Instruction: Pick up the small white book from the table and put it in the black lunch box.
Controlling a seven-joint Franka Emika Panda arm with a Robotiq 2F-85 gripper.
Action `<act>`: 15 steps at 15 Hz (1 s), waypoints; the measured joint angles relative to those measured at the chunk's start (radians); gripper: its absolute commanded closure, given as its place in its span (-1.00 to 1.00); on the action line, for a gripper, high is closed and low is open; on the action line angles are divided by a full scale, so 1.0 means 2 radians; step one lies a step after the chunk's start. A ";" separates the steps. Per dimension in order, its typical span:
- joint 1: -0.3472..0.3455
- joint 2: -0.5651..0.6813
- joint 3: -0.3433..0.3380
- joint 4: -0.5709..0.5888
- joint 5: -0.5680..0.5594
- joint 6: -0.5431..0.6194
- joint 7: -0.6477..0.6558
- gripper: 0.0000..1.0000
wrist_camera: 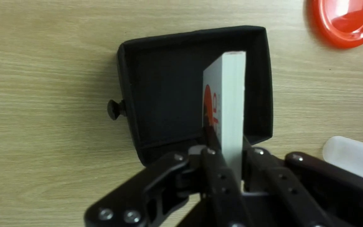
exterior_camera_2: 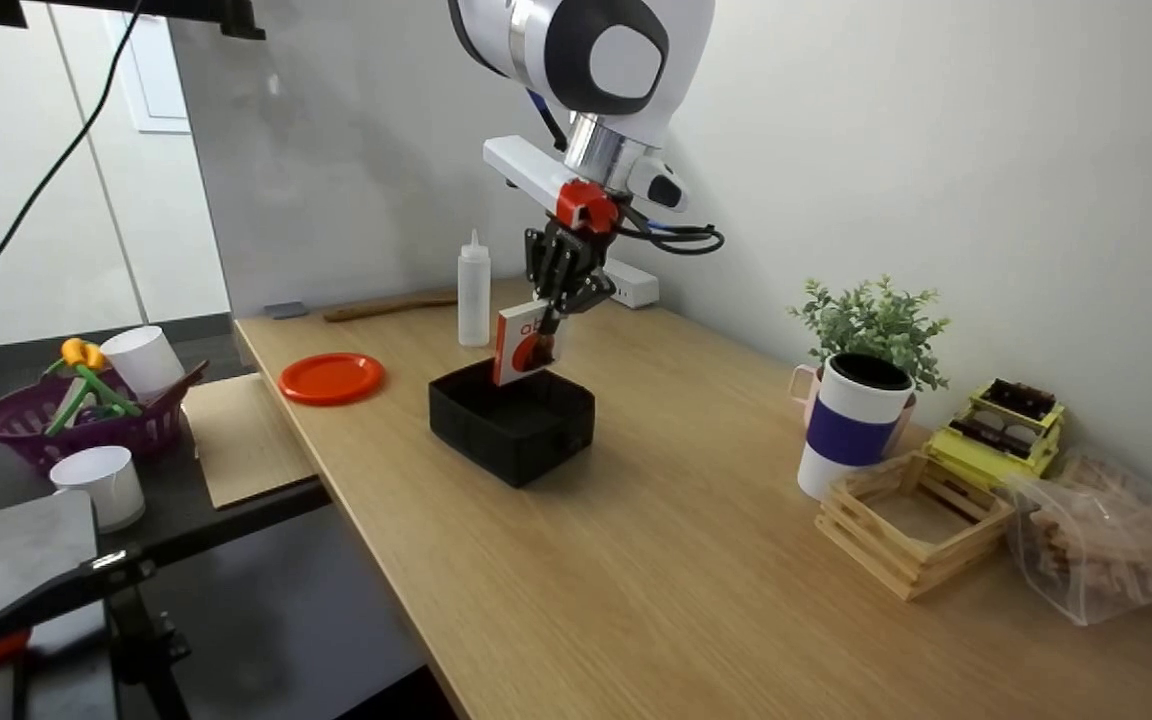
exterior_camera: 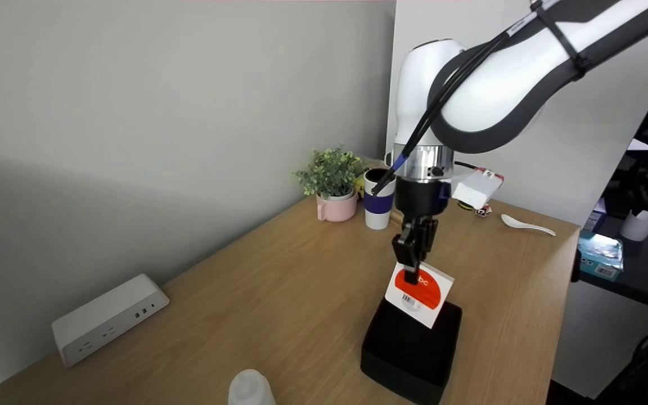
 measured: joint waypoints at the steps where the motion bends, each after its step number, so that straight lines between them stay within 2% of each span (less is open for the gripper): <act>1: -0.001 0.000 0.000 -0.001 0.004 0.000 -0.002 0.93; 15: -0.007 0.005 0.001 -0.032 0.037 0.000 -0.018 0.93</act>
